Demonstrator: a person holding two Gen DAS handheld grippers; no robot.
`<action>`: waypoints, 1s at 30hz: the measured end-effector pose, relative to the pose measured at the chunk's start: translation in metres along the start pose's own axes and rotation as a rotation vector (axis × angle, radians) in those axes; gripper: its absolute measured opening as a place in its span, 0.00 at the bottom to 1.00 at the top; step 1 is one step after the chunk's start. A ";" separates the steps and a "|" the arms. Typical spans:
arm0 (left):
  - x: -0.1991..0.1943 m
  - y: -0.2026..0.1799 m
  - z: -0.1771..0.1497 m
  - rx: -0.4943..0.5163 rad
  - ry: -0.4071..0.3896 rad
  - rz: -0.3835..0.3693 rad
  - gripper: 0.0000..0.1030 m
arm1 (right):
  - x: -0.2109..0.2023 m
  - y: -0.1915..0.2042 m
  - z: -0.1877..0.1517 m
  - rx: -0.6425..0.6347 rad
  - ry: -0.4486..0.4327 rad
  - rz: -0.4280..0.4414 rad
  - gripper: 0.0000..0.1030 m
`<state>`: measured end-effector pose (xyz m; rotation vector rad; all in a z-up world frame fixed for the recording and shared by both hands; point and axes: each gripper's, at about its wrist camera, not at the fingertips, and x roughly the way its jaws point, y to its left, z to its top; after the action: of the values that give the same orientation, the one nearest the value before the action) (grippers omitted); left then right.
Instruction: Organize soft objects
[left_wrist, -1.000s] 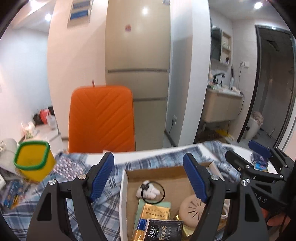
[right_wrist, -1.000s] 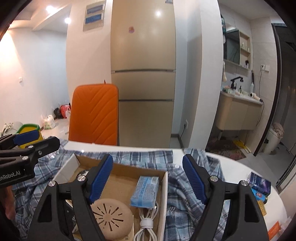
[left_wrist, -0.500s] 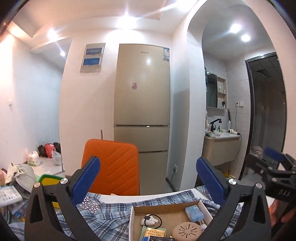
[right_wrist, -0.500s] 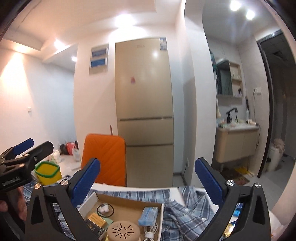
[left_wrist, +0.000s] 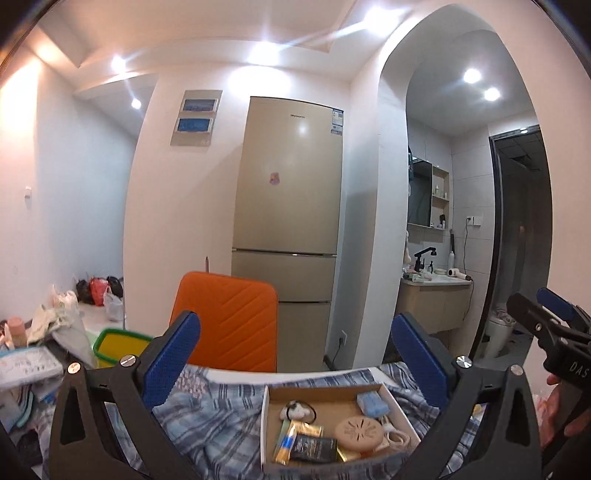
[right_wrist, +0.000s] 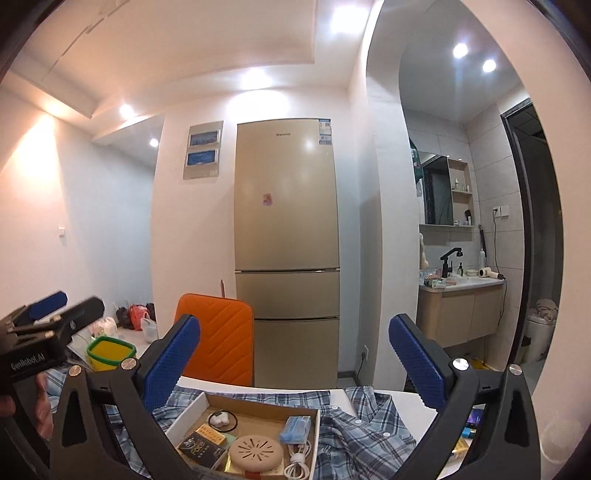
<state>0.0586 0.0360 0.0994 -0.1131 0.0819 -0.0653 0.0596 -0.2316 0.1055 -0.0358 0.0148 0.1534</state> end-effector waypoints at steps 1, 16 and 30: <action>-0.003 0.002 -0.004 -0.007 0.002 0.001 1.00 | -0.004 0.000 -0.002 -0.003 -0.001 -0.003 1.00; -0.023 0.010 -0.058 0.024 0.024 0.037 1.00 | -0.036 0.002 -0.059 -0.030 0.031 -0.013 1.00; -0.020 -0.001 -0.101 0.093 0.028 0.049 1.00 | -0.024 -0.008 -0.102 0.049 0.083 -0.025 1.00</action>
<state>0.0304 0.0251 0.0011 -0.0174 0.1099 -0.0217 0.0361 -0.2469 0.0043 0.0065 0.1004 0.1262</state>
